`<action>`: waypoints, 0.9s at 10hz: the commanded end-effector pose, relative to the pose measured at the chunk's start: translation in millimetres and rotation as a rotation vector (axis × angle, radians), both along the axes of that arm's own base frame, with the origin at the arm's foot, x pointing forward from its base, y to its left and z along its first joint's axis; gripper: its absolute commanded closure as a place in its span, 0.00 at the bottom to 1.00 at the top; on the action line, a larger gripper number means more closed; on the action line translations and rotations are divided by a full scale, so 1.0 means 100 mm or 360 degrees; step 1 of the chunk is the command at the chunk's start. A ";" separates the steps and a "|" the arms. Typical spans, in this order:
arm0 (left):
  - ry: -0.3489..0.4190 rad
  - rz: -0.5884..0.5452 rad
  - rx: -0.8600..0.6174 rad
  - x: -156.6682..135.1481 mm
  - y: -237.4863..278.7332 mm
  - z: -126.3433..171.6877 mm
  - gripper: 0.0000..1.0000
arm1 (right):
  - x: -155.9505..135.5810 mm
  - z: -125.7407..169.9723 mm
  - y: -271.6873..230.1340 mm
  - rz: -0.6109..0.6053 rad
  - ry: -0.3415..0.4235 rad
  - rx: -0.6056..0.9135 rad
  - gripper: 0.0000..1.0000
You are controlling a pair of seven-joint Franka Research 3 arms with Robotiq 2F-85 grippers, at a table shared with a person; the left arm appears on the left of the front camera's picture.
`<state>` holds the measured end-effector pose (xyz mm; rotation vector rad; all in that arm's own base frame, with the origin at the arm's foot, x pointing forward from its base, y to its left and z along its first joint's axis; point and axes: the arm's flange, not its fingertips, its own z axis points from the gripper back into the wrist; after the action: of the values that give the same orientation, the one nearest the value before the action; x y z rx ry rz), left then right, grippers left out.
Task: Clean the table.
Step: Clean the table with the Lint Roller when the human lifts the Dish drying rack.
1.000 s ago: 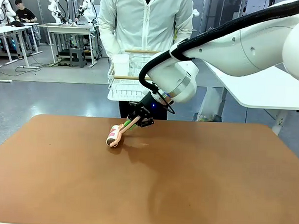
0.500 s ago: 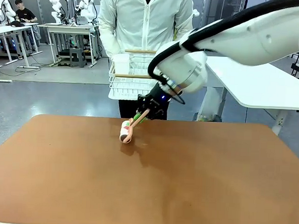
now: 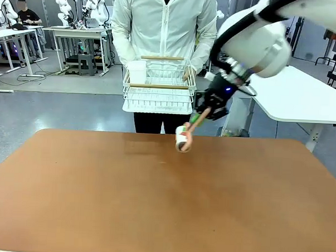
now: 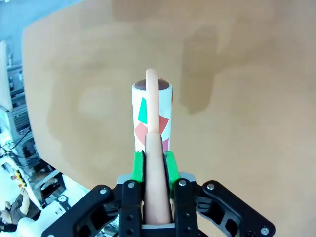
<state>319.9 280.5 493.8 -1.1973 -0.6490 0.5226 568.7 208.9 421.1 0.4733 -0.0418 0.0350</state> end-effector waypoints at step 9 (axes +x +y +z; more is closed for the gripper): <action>-0.0016 0.0000 -0.0010 -0.01 0.02 0.03 0.00 | -1.30 0.76 -1.85 -0.0033 -0.0190 -0.0411 0.79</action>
<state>320.0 280.4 493.9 -1.1970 -0.6488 0.5222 417.8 11.9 485.0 0.2278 -0.1773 0.0486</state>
